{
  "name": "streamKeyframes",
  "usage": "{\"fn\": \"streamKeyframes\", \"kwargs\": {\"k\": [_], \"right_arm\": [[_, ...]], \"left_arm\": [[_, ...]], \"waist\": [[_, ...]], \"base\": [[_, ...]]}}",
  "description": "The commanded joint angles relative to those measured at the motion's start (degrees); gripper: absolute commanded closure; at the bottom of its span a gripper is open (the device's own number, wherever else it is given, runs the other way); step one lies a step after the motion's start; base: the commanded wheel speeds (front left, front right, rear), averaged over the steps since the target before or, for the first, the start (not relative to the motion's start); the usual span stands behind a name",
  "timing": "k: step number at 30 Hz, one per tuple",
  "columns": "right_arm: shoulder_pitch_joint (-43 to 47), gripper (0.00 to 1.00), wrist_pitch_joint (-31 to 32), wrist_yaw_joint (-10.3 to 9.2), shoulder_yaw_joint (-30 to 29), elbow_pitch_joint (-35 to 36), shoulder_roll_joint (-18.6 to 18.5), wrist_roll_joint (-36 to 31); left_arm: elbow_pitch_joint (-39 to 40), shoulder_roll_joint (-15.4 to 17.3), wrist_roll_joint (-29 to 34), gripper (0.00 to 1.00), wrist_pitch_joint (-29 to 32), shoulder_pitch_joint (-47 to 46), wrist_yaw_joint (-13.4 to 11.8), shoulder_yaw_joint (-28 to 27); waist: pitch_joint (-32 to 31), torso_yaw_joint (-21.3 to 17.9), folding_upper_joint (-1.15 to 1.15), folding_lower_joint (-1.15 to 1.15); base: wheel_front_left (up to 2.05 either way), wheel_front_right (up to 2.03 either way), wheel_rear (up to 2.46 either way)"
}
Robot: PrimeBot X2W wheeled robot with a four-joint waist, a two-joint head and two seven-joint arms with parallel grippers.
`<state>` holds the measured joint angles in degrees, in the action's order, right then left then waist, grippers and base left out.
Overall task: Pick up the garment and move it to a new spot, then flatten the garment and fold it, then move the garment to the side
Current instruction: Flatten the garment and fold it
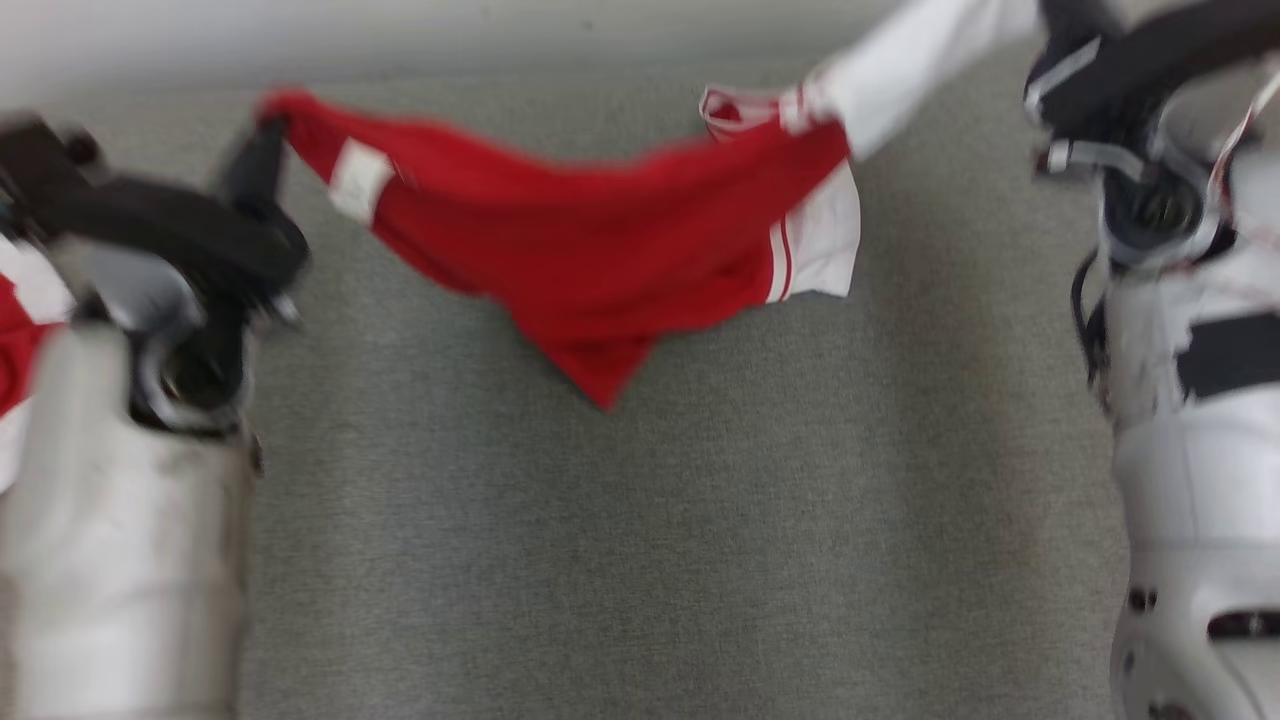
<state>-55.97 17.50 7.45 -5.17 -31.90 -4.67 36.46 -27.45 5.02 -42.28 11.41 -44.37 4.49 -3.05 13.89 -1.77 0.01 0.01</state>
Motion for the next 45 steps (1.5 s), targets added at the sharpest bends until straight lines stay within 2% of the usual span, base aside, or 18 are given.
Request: {"fn": "streamKeyframes", "kwargs": {"k": [1, 4, 5, 9, 16, 22, 27, 34, 38, 42, 43, 45], "right_arm": [[-3.26, 1.0, -0.9, 0.07, -0.2, -0.46, 0.34, -0.39], [-12.78, 1.0, -4.91, 0.06, 0.53, -1.79, 0.76, -2.36], [-18.88, 1.0, -8.4, 0.06, 0.35, -2.54, 0.76, -3.48], [-28.04, 1.0, -16.94, 0.06, -0.3, -4.43, 0.86, -4.64], [-39.39, 1.0, -29.91, 0.06, 1.08, -7.27, -2.71, -6.16], [-42.47, 1.0, -32.74, 0.06, 3.22, -5.04, -6.14, -6.06], [-38.65, 1.0, -32.62, 0.06, 7.95, -3.69, -8.43, -6.64], [-27.4, 1.0, -31.53, 0.06, 20.75, -0.08, -13.41, 1.2], [-18.03, 1.0, -26.46, 0.06, 25.72, 4.42, -17.49, 6.81], [-7.36, 1.0, -18.48, 0.06, 27.24, 10.49, -21.9, 11.2], [-7.36, 1.0, -18.48, 0.06, 27.24, 10.49, -21.9, 11.2], [-0.42, 1.0, -13.79, 0.06, 26.33, 13.52, -23.31, 13.29]], "left_arm": [[0.44, 0.85, -0.69, 1.0, 0.83, -3.3, -0.96, -1.03], [1.31, 2.05, -2.17, 1.0, 2.02, -11.57, -3.5, -2.91], [2.04, 2.95, -1.84, 1.0, 1.97, -17.47, -4.9, -3.51], [1.66, 3.83, -0.99, 1.0, -0.29, -26.23, -5.34, -3.54], [0.56, 3.76, -0.25, 1.0, -8.4, -36.12, -3.67, -4.42], [-1.88, 4.42, 0.34, 1.0, -15.8, -39.13, -0.71, -5.18], [-4.15, 4.49, 0.33, 1.0, -18.93, -36.38, 1.54, -3.93], [-6.43, 3.98, -2.22, 1.0, -21.12, -29.02, 3.08, 0.69], [-2.48, 4.72, -6.53, 1.0, -21.06, -22.08, 2.91, 5.25], [2.08, 5.97, -10.19, 1.0, -21.06, -13.29, 2.93, 8.73], [2.08, 5.97, -10.19, 1.0, -21.06, -13.29, 2.93, 8.73], [3.88, 6.58, -11.65, 1.0, -21.33, -7.78, 2.94, 10.2]], "waist": [[6.53, -3.34, -0.01, -0.01], [11.03, -4.67, -0.01, -0.01], [14.01, -5.1, -0.01, -0.01], [16.6, -5.15, -0.01, -0.01], [17.2, -4.73, -0.01, -0.01], [18.44, -4.65, -0.01, -0.01], [21.9, -4.0, -0.01, -0.01], [21.24, -3.11, -0.01, -0.01], [18.2, -2.62, -0.01, -0.01], [13.82, -2.16, -0.01, -0.01], [13.82, -2.16, -0.01, -0.01], [11.38, -2.04, -0.01, -0.01]], "base": [[0.0, 0.0, 0.0], [0.0, 0.0, 0.0], [0.0, 0.0, 0.0], [0.0, 0.0, 0.0], [0.0, 0.0, 0.0], [0.0, 0.0, 0.0], [0.0, 0.0, 0.0], [0.0, 0.0, 0.0], [0.0, 0.0, 0.0], [0.0, 0.0, 0.0], [0.0, 0.0, 0.0], [0.0, 0.0, 0.0]]}}
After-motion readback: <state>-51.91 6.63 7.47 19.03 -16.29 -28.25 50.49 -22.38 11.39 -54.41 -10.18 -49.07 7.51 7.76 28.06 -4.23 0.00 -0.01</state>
